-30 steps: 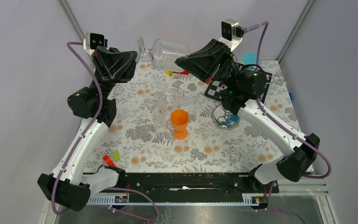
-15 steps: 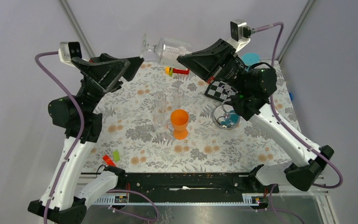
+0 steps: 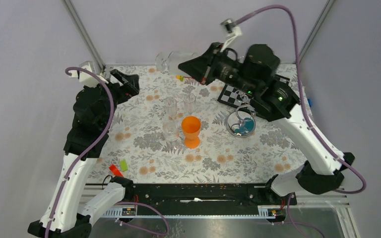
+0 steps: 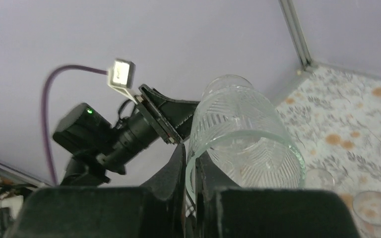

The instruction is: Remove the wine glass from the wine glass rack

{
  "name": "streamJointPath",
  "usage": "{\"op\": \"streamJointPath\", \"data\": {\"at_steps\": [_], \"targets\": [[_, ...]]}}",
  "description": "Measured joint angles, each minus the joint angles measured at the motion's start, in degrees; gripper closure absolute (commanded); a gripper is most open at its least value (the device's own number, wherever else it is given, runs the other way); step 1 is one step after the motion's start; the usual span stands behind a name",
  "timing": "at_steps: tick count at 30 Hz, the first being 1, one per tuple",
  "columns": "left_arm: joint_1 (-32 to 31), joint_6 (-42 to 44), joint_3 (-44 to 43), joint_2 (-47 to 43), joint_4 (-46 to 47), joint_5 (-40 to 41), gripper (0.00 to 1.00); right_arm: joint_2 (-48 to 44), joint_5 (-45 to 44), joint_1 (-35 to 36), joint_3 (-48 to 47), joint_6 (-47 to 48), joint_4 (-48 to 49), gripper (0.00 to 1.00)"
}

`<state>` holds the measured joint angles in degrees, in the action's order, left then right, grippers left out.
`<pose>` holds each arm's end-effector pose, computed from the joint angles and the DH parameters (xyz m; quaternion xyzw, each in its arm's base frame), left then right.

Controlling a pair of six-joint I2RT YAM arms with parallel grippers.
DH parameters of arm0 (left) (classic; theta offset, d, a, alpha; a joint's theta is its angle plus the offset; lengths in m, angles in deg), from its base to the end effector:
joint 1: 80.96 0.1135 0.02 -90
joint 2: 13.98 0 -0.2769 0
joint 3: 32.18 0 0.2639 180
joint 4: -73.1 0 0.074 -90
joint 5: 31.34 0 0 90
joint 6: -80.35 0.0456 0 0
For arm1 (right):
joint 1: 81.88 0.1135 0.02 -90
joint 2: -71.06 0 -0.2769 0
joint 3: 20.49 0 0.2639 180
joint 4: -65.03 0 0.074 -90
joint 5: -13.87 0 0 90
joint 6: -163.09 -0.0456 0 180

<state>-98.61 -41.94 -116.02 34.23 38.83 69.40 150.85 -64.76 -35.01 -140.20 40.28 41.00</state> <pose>0.1634 -0.0431 0.4765 -0.1550 0.6814 -0.2414 0.6733 0.1900 0.2160 0.5879 -0.1518 0.5854 0.5546 0.5715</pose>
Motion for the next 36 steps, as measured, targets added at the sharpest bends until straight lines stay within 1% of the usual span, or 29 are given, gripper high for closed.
{"op": "streamJointPath", "data": {"at_steps": [3,5,8,10,12,14,16,18,24,28,32,36], "targets": [[0.00,4.59,-0.02,0.20,-6.10,7.19,0.12,6.45,-2.71,3.34,-7.58,4.00,-10.88,1.00],[0.00,6.62,-0.04,-0.09,-8.55,11.39,0.12,11.06,-4.57,5.81,-12.22,6.47,-17.07,1.00],[0.00,9.20,-0.07,-1.09,-11.26,17.35,0.11,19.98,-7.74,10.36,-21.99,10.23,-27.76,1.00],[0.00,10.32,-0.24,-2.16,-12.39,19.96,0.11,25.97,-9.25,13.16,-28.79,12.09,-33.77,1.00],[0.00,10.97,-0.68,-2.99,-12.98,21.46,0.11,30.29,-9.81,15.63,-32.63,13.42,-38.42,1.00],[0.00,11.34,-1.09,-3.58,-13.05,22.34,0.11,32.00,-10.01,17.55,-32.87,14.43,-41.81,1.00],[0.00,11.43,-1.64,-4.13,-13.09,22.86,0.11,32.41,-9.73,19.41,-31.15,15.32,-44.65,1.00],[0.00,11.39,-2.08,-4.42,-13.05,23.04,0.10,31.69,-8.79,21.57,-27.15,16.11,-46.14,1.00],[0.00,10.99,-2.45,-4.22,-13.07,22.80,0.10,27.45,-7.74,26.18,-11.21,16.02,-45.35,1.00],[0.00,10.82,-2.45,-3.82,-13.07,22.40,0.10,26.93,-9.97,28.37,-4.09,15.17,-44.06,1.00],[0.00,10.82,-2.45,-3.37,-13.07,22.05,0.10,27.30,-13.94,29.75,-0.13,14.58,-42.56,1.00],[0.00,10.78,-2.45,-3.08,-13.07,21.77,0.10,28.20,-16.70,29.97,2.43,14.38,-39.10,1.00]]}}
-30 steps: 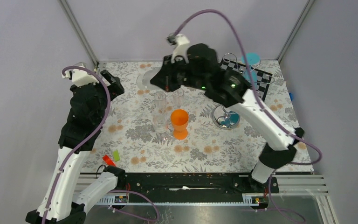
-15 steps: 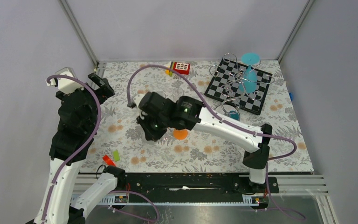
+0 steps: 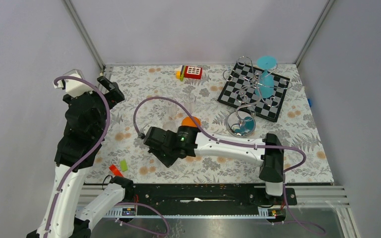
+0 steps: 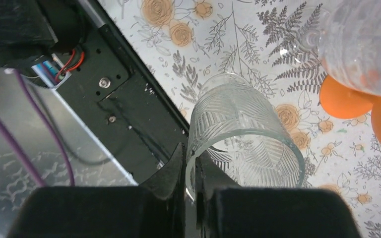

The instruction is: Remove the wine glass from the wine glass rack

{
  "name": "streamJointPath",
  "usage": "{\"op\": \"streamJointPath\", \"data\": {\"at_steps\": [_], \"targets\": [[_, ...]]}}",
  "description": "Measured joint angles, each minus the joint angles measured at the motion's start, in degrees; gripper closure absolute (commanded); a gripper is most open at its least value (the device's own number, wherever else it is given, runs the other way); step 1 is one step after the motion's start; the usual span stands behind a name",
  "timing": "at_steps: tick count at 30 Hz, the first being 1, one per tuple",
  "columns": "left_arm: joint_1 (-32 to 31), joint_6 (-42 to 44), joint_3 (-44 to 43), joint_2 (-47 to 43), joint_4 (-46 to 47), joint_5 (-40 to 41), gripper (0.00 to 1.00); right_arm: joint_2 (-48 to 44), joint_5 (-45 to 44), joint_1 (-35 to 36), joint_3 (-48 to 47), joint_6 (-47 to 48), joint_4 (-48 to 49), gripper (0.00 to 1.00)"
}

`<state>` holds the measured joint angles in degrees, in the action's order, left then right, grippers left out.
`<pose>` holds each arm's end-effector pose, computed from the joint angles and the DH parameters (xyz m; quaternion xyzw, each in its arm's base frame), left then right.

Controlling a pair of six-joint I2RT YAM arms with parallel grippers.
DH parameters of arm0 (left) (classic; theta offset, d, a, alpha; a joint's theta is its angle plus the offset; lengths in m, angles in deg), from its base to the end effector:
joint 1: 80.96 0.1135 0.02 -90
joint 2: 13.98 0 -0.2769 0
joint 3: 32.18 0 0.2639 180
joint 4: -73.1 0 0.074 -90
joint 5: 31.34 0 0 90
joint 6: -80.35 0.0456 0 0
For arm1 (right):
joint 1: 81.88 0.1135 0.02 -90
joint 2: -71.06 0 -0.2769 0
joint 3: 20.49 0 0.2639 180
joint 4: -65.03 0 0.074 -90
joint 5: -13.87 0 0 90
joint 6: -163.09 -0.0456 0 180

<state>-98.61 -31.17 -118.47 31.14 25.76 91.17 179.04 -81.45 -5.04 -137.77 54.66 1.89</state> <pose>0.1361 -0.0176 0.4713 -0.2110 0.7077 -0.0187 0.6740 0.1035 0.4239 0.3231 -0.4508 0.8359 0.1993 0.2415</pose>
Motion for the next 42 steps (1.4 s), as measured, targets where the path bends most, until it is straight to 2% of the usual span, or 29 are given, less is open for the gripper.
{"op": "streamJointPath", "data": {"at_steps": [8,21,24,28,30,37,42], "targets": [[0.00,-0.13,0.00,0.24,0.00,-0.44,0.09,5.07,-2.73,0.00,1.84,0.00,4.48,1.00],[0.00,-0.13,0.00,0.74,0.00,-0.90,0.09,9.55,-5.86,0.00,2.14,-0.26,5.33,0.99],[0.00,-0.13,0.00,0.76,0.00,-1.07,0.09,9.57,-5.86,0.00,2.14,-0.50,5.33,0.90],[0.00,-0.13,0.00,0.76,0.00,-1.79,0.08,9.73,-6.14,0.00,1.97,-1.14,5.09,0.69],[0.00,-0.11,0.00,0.92,0.00,-2.58,0.08,9.79,-6.93,0.00,1.75,-1.44,4.94,0.62],[0.00,-0.11,-1.36,2.23,-0.02,-6.51,0.07,9.11,-7.50,-0.24,-0.31,-1.79,4.15,0.48],[0.00,0.09,-2.84,2.25,-0.48,-9.01,0.07,4.85,-6.38,-0.90,-1.68,-1.79,4.02,0.47]]}}
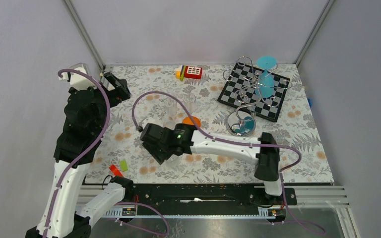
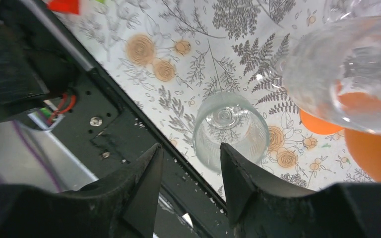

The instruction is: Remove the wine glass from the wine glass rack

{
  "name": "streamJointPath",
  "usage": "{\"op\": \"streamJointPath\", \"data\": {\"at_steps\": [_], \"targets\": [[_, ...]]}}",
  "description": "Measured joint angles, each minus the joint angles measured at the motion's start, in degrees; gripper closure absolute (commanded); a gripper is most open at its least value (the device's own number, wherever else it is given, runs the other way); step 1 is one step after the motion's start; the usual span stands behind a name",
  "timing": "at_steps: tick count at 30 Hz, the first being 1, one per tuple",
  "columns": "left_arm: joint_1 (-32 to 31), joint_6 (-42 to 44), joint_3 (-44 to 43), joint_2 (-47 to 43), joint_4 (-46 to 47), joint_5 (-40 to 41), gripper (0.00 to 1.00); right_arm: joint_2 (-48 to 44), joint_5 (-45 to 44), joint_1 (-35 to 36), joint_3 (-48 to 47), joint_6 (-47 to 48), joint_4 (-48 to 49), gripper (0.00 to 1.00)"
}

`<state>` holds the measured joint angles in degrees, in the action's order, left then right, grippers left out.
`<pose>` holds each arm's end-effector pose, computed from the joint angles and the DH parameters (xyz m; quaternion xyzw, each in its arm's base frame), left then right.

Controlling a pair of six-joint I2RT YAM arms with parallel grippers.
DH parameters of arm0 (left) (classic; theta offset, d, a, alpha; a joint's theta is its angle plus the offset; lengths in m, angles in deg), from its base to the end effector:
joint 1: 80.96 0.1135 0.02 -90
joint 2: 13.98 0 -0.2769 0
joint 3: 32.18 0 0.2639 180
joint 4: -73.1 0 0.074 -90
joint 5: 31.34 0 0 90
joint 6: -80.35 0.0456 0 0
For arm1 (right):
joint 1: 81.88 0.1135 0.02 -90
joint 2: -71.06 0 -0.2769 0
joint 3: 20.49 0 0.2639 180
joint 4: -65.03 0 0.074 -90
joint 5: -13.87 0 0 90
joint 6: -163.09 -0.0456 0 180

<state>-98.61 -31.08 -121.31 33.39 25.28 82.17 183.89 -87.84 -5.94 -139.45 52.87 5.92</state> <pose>0.1432 -0.0265 0.4808 -0.1602 0.7230 -0.0762 0.6677 0.1210 0.4452 0.3022 -0.4122 0.8491 0.1704 0.2830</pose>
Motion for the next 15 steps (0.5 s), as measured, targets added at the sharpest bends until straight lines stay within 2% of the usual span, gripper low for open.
{"op": "streamJointPath", "data": {"at_steps": [5,6,9,15], "targets": [[0.00,-0.94,-1.20,-0.11,0.11,-3.67,0.07,-8.48,2.54,-1.36,-0.07,0.07,0.87,0.49],[0.00,-2.21,-1.20,-0.28,0.59,-6.88,0.07,-15.28,3.93,-2.73,1.27,0.02,2.71,0.56],[0.00,-3.21,-1.03,-0.04,1.36,-9.62,0.07,-20.68,5.46,-4.35,4.59,-0.26,5.84,0.63],[0.00,-5.66,-0.13,1.16,3.58,-16.13,0.07,-35.10,6.78,-12.39,10.91,-0.85,6.01,0.61]]}}
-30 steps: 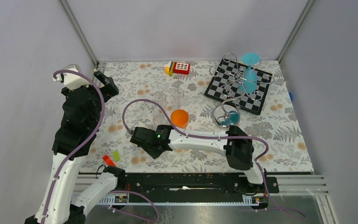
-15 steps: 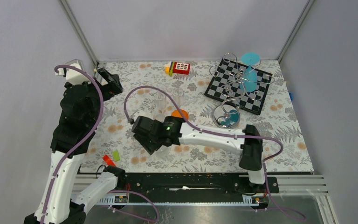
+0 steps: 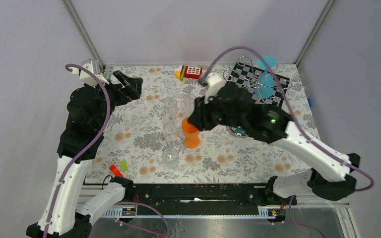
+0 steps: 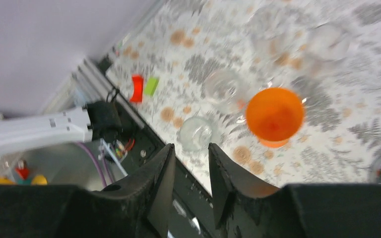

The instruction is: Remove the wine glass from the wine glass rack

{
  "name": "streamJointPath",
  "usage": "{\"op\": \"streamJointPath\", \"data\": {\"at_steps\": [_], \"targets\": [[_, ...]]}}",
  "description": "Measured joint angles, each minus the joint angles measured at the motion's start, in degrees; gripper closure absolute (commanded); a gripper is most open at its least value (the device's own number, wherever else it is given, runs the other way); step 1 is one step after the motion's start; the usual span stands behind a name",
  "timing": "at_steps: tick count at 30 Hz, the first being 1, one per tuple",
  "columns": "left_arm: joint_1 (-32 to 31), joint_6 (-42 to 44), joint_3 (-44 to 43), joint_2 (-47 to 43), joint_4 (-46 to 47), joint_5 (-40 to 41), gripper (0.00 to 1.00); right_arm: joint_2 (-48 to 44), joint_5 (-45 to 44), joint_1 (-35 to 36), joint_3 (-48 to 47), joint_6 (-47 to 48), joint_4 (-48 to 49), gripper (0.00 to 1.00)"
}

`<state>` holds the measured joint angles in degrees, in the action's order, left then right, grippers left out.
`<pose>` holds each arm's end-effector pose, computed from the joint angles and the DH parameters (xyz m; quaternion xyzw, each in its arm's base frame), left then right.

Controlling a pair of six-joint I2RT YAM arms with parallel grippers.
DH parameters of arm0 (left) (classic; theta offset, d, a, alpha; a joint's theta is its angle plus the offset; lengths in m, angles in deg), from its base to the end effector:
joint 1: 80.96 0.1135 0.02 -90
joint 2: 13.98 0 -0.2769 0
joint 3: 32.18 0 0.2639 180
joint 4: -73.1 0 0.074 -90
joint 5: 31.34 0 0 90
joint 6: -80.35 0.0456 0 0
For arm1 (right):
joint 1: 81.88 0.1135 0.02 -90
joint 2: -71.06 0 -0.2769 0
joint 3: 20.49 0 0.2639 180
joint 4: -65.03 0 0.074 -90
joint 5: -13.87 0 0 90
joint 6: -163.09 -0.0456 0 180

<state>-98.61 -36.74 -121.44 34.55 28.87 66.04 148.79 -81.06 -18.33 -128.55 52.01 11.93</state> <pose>0.1501 -0.0416 0.4859 -0.1038 0.7208 -0.2169 0.6501 0.1367 0.2660 0.4711 -0.2792 0.7841 0.3459 0.4331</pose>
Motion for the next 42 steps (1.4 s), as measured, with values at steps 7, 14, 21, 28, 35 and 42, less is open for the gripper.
{"op": "streamJointPath", "data": {"at_steps": [7,14,21,28,35,42], "targets": [[0.00,-1.01,0.79,1.25,0.85,-3.54,0.07,-9.11,-0.04,-14.51,-3.87,-0.20,0.39,0.47],[0.00,-1.03,2.27,0.44,1.31,-4.22,0.06,-8.13,0.09,-28.89,-10.51,-3.08,0.87,0.33],[0.00,-1.01,3.65,0.20,1.05,-4.26,0.05,-7.39,4.24,-48.19,-8.28,-12.35,5.25,0.41],[0.00,-0.98,4.35,-0.59,0.83,-4.44,0.05,-11.65,8.98,-62.07,11.96,-29.20,16.81,0.56],[0.00,-0.98,4.55,-0.96,0.79,-4.48,0.05,-11.76,9.44,-65.57,15.78,-38.21,18.47,0.60],[0.00,-1.01,5.51,-2.21,1.07,-4.15,0.04,-11.21,6.03,-65.59,12.81,-38.56,13.68,0.54]]}}
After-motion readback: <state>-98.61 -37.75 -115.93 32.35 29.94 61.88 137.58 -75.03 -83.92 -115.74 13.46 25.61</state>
